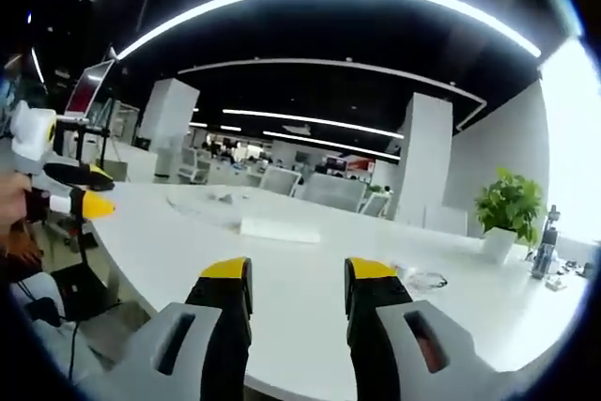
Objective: Straighten the power strip on the desk, plug the charger into it
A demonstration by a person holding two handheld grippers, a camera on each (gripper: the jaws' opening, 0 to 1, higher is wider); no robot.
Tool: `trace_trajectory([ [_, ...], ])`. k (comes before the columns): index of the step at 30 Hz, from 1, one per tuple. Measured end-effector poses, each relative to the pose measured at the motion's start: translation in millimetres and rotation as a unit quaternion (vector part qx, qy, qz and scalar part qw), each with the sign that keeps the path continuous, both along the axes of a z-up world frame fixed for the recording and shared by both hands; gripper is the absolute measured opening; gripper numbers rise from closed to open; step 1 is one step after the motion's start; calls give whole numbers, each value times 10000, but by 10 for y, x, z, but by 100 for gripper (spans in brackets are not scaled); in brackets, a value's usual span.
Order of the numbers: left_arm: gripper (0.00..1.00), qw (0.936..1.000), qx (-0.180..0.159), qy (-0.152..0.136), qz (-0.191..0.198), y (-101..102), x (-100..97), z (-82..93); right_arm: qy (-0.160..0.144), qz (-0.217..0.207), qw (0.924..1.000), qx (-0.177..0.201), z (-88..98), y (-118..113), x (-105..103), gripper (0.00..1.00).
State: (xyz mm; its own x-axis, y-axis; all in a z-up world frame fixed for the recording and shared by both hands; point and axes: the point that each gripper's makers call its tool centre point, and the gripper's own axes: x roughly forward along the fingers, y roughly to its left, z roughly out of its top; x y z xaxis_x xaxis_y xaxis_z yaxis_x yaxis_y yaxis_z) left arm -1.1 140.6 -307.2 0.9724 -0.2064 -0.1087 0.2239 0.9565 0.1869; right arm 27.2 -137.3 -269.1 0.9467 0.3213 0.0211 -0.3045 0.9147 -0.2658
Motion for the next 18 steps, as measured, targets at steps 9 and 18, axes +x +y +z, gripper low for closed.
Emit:
trace_trajectory([
  [9,47,9997,-227,-121,-59,-15,130,156,106,-110,9999,-40,-27,-85,204,38],
  [18,46,9993,-291,-194,-140,-94,342,223,141,-63,9999,-66,-32,-86,398,38],
])
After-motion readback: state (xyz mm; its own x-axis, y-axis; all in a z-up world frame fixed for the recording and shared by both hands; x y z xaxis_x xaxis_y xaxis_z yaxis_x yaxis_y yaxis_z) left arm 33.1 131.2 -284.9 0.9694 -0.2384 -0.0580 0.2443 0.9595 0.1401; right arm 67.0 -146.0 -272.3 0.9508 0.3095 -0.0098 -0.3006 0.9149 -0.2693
